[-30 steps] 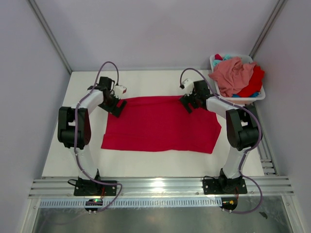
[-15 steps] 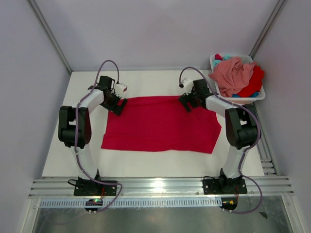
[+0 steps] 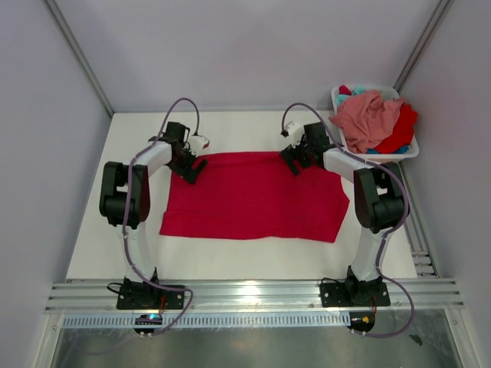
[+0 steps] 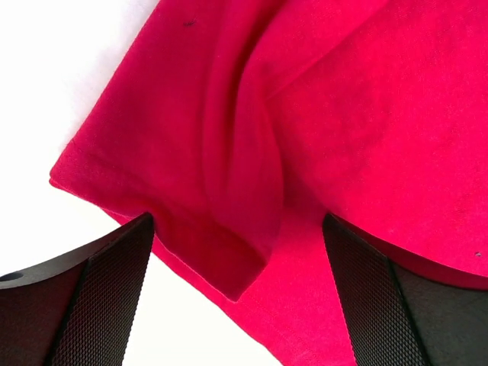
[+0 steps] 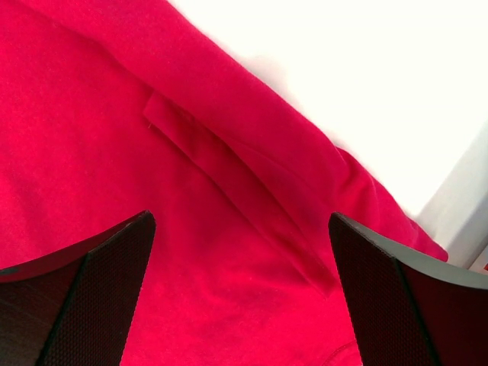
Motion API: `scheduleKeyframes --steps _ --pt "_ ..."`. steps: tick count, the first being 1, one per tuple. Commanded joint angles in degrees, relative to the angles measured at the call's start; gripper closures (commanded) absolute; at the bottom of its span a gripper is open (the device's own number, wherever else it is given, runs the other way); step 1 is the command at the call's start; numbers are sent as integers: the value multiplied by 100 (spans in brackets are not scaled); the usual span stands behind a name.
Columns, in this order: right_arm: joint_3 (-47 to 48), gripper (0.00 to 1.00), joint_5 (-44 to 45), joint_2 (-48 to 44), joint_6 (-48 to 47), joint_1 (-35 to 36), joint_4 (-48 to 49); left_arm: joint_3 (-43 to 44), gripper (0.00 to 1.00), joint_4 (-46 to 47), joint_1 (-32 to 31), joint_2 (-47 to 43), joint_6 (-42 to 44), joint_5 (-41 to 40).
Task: Fold and stack the t-shirts
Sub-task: Fold the tshirt
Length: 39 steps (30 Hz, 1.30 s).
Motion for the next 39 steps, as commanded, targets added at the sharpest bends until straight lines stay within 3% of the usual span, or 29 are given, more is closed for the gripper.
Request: scheduleKeyframes --steps 1,9,16,18,23,32,39 --pt "246 1 -127 22 83 -7 0 75 8 133 -23 95 196 -145" --pt "361 1 -320 66 -83 20 -360 102 14 71 -23 -54 187 -268" --pt "88 1 485 92 -295 20 43 75 15 -25 -23 -212 126 -180" --pt "88 1 1231 83 99 20 184 14 16 -17 -23 -230 134 -224" --pt "394 1 2042 206 557 20 -87 -21 16 19 -23 -221 152 -224" --pt "958 0 2755 312 1445 20 -904 -170 16 150 -32 -247 160 -285" --pt "457 1 3266 -259 2016 37 -974 -346 17 300 -23 -292 178 -233"
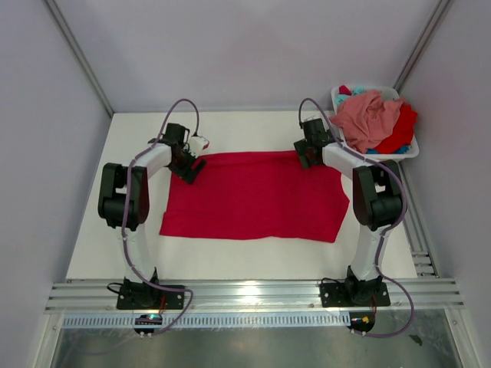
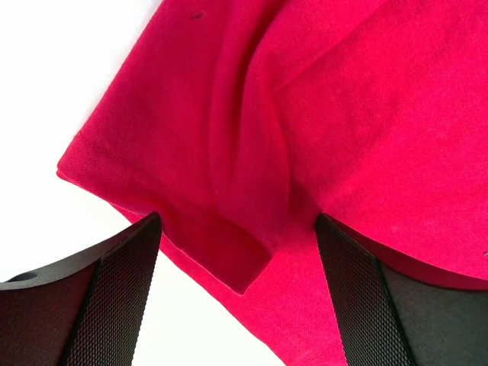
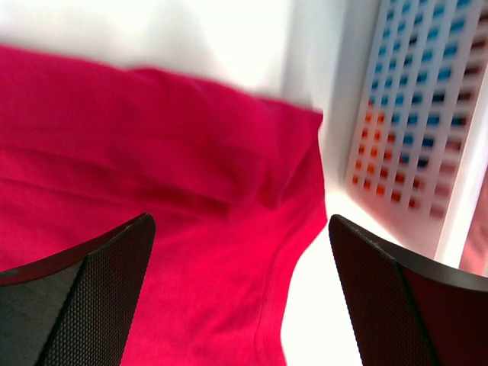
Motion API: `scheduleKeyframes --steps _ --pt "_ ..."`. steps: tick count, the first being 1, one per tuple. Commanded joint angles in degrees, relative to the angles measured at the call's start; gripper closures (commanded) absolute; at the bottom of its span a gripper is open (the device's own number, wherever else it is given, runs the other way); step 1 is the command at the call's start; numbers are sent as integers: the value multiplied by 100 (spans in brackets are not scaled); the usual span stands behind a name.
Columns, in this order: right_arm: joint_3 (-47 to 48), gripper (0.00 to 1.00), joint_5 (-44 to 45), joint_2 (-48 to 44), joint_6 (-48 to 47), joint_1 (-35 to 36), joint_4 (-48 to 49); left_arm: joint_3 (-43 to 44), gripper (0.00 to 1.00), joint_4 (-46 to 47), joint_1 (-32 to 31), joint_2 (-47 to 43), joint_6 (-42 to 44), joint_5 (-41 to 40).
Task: Fold and stack the t-shirts
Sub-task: Fold the tshirt
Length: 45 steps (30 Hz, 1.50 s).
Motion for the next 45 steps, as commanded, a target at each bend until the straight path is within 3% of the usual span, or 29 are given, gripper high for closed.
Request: scheduleKeyframes --steps 1,5,14,34,45 --pt "-126 1 293 -556 680 35 -256 -132 17 116 -4 -152 135 -67" --pt "110 1 -216 -495 980 26 -801 -71 17 107 -12 -143 91 -5" --pt "207 1 -1218 -434 1271 26 -916 -115 17 116 -4 -187 64 4" --pt "876 1 -1553 515 1632 -141 -977 -97 19 2 -12 -292 3 57" --pt "647 1 -1044 366 1368 -211 -661 35 19 -59 -4 -134 -103 206"
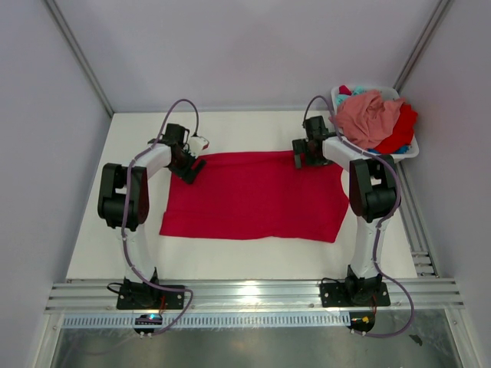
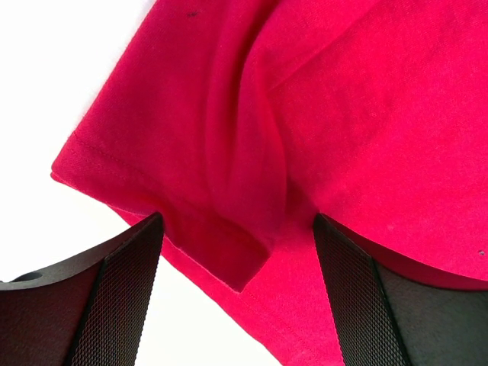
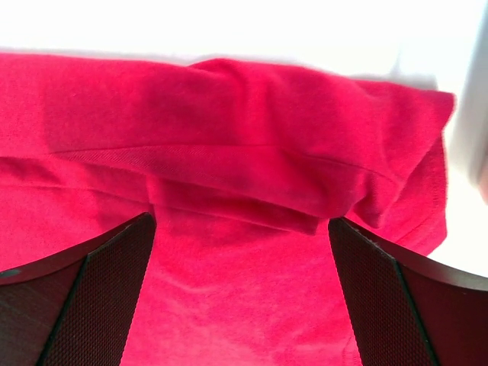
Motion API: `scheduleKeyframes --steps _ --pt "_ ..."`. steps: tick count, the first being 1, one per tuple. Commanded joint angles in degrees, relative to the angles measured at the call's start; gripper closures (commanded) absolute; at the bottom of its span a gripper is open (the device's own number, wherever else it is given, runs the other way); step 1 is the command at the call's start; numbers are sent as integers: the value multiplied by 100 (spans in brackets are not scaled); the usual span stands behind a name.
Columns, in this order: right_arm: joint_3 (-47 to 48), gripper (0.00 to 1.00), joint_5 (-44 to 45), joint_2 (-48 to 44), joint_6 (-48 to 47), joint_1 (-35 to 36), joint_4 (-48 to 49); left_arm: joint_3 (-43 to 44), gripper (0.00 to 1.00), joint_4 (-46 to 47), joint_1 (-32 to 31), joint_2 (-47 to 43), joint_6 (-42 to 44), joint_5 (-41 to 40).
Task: Fold and stack the t-shirts
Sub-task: Fold the tshirt
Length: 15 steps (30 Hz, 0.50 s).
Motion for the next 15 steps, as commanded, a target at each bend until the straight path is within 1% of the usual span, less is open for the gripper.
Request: scheduleKeyframes --steps 1,8,13,15 --pt "55 1 316 -154 -149 3 303 87 19 -73 -4 -97 -46 138" --pt "397 1 299 74 -149 -32 154 26 19 -64 -4 -141 -55 130" --pt "625 1 80 232 -61 -41 -22 -1 20 -64 -4 -150 -55 129" --pt "731 1 -157 303 61 -76 -189 -1 20 -72 -4 -149 -55 130"
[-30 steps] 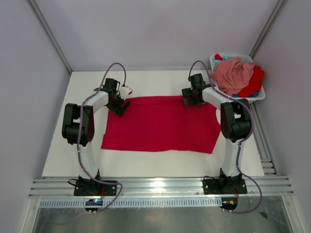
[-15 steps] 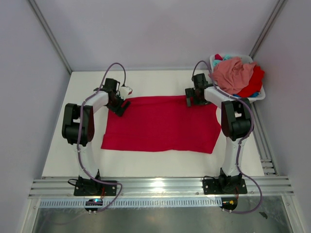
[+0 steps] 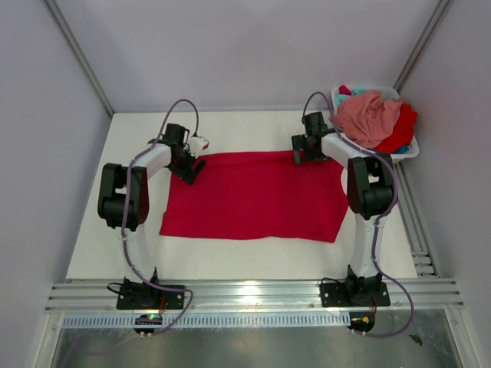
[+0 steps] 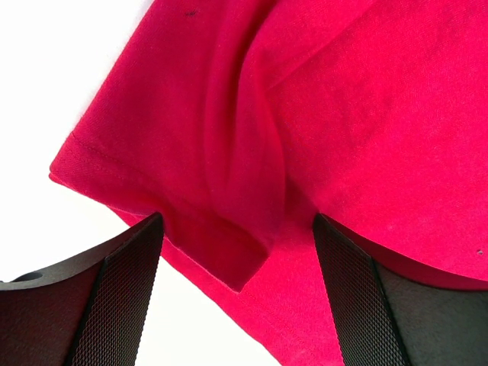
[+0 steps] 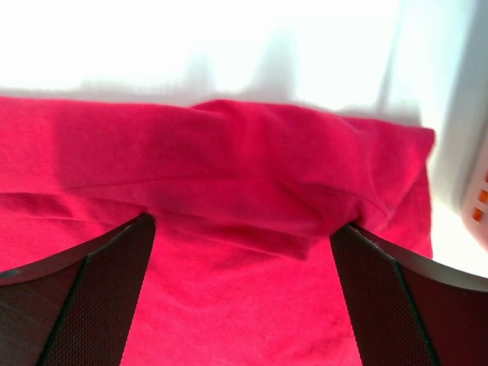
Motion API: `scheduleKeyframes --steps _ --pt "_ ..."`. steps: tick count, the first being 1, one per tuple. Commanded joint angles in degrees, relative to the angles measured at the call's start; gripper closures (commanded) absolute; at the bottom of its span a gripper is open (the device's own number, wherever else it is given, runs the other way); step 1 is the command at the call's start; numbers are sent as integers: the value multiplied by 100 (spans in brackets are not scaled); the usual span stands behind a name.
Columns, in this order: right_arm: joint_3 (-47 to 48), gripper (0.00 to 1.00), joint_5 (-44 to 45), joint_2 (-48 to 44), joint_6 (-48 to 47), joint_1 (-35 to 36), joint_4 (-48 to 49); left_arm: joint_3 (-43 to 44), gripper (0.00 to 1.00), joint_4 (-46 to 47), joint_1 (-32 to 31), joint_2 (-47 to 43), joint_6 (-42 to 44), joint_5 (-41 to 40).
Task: Fold and stack the t-shirts
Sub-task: Fold the tshirt
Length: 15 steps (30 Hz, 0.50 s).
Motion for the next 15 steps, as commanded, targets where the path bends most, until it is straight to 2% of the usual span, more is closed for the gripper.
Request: scheduleKeyframes --steps 1,6,15 --pt "436 1 -385 169 228 -89 -215 -1 20 -68 -4 -150 -55 116" --pt "473 1 -773 179 378 -160 -365 -80 20 -42 -4 -220 -28 73" --pt "-142 1 -562 -233 132 -151 -66 -1 20 -59 -4 -167 -72 160"
